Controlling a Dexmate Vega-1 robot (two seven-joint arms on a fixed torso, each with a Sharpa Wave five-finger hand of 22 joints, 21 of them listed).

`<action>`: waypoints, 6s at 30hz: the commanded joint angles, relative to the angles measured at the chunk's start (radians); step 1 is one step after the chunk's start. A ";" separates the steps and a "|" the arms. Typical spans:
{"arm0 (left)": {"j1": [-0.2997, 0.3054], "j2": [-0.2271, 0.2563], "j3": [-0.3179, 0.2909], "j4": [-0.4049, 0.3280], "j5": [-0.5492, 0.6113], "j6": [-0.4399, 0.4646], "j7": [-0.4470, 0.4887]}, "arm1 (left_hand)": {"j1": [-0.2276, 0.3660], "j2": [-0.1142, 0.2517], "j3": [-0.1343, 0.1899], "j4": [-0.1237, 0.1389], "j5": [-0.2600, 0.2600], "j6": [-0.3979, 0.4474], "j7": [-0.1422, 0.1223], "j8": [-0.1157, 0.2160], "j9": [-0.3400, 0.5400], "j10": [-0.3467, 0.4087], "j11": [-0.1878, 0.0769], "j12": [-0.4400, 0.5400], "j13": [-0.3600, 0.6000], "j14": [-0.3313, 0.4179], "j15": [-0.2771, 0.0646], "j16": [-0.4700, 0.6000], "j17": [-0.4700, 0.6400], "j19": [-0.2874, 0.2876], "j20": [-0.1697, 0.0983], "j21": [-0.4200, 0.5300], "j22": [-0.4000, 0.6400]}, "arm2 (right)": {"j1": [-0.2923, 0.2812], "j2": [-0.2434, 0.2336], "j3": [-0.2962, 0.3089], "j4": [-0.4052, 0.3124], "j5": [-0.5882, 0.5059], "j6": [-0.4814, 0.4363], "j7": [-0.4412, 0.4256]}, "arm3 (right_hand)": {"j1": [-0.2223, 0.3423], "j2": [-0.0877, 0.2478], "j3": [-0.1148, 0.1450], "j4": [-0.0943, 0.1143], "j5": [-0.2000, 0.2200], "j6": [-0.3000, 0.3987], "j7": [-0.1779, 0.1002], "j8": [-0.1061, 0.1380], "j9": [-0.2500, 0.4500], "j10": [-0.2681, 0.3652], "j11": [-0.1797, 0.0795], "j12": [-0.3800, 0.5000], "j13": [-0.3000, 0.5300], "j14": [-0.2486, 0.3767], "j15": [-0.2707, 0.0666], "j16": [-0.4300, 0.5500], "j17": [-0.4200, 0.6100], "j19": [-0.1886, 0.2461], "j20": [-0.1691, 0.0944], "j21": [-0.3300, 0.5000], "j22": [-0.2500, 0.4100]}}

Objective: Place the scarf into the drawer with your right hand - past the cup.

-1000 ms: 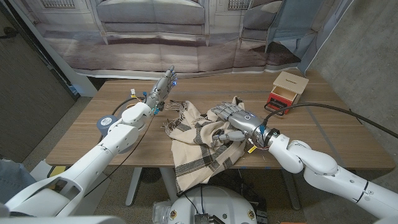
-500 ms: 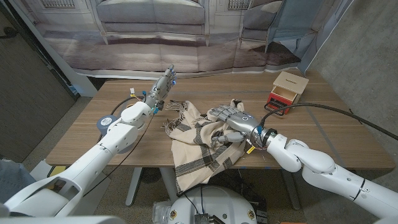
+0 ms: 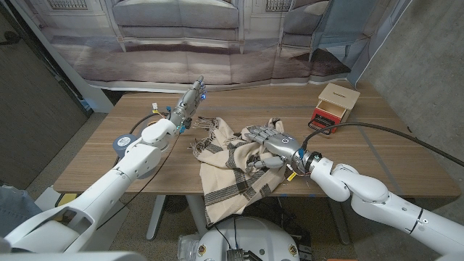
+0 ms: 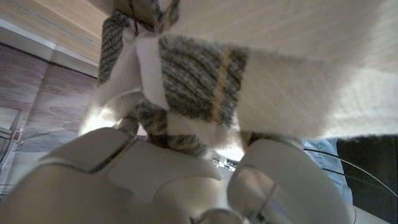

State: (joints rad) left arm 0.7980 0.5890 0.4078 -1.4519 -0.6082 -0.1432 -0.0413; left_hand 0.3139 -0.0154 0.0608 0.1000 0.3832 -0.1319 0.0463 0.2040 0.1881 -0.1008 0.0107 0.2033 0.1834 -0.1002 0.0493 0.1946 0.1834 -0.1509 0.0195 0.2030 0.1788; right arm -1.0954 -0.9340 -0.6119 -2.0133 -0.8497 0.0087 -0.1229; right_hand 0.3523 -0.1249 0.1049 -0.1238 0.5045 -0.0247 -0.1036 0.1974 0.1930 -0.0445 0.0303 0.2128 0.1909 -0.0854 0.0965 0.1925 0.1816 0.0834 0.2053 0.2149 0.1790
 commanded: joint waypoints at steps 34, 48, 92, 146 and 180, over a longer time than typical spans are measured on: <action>0.045 0.025 -0.009 -0.067 -0.001 0.026 0.036 | 0.007 0.013 -0.013 0.004 0.006 0.008 0.001 -0.002 0.003 0.003 -0.003 -0.001 0.004 -0.004 -0.002 -0.004 0.003 -0.002 0.011 -0.002 0.005 | 0.048 0.002 -0.063 0.060 -0.040 -0.035 0.065 | 0.113 0.021 0.010 -0.029 0.026 0.045 -0.020 0.019 0.003 0.046 0.002 0.023 0.005 0.094 -0.027 0.013 0.001 0.210 -0.003 0.051 0.003; 0.055 0.034 -0.014 -0.080 -0.001 0.028 0.043 | 0.007 0.014 -0.016 0.004 0.006 0.010 0.000 -0.002 0.003 0.003 -0.004 -0.001 0.004 -0.004 -0.003 -0.004 0.003 -0.003 0.016 -0.002 0.005 | 0.064 0.008 -0.074 0.061 -0.060 -0.051 0.086 | 0.341 0.043 0.058 -0.031 -0.001 0.121 -0.041 0.032 0.007 0.100 -0.018 0.039 0.009 0.293 -0.105 0.041 0.011 0.478 -0.091 0.096 0.006; 0.040 0.043 -0.026 -0.074 -0.005 0.023 0.029 | 0.011 0.019 -0.026 0.005 0.006 0.013 -0.001 -0.002 0.003 0.001 -0.007 -0.001 0.004 -0.005 -0.003 -0.004 0.003 -0.005 0.024 -0.001 0.005 | 0.118 0.073 -0.090 0.102 -0.027 -0.059 0.023 | 0.759 0.241 0.140 -0.042 -0.229 0.736 -0.062 0.286 0.107 0.566 -0.114 0.288 0.146 0.871 -0.329 0.237 0.255 0.808 -0.428 0.329 0.135; 0.018 0.040 -0.016 -0.049 -0.005 0.034 0.012 | 0.016 0.025 -0.036 0.005 0.006 0.015 -0.001 -0.003 0.004 0.001 -0.008 -0.001 0.004 -0.004 -0.004 -0.004 0.003 -0.006 0.025 -0.001 0.005 | 0.024 0.010 0.059 -0.088 0.063 -0.145 -0.007 | 0.796 0.268 0.134 -0.016 -0.308 0.780 -0.057 0.349 0.162 0.622 -0.127 0.320 0.226 0.916 -0.327 0.235 0.317 0.785 -0.429 0.433 0.196; 0.039 0.048 -0.035 -0.071 -0.009 0.008 0.019 | 0.019 0.029 -0.042 0.005 0.006 0.015 0.000 -0.003 0.004 0.000 -0.003 -0.002 0.004 -0.011 -0.003 -0.006 0.003 -0.008 0.021 -0.001 0.005 | -0.008 -0.003 0.137 -0.171 0.096 -0.135 -0.016 | 0.789 0.271 0.131 -0.004 -0.318 0.787 -0.051 0.354 0.160 0.627 -0.122 0.318 0.255 0.921 -0.324 0.224 0.332 0.773 -0.430 0.476 0.214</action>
State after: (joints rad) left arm 0.8339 0.6348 0.3764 -1.5173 -0.6149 -0.1312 -0.0204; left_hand 0.3310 0.0017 0.0235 0.1018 0.3832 -0.1214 0.0464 0.2040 0.1881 -0.0973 0.0071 0.2034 0.1834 -0.1036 0.0459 0.1868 0.1834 -0.1561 0.0393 0.2030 0.1788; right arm -1.0870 -0.9336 -0.5042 -2.1547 -0.7722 -0.1224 -0.1436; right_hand 1.1431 0.1372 0.2331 -0.1330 0.1894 0.7540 -0.1535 0.5477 0.3499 0.5718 -0.0893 0.5303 0.4418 0.8217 -0.0998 0.4199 0.5079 0.8649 -0.1126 0.6815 0.3883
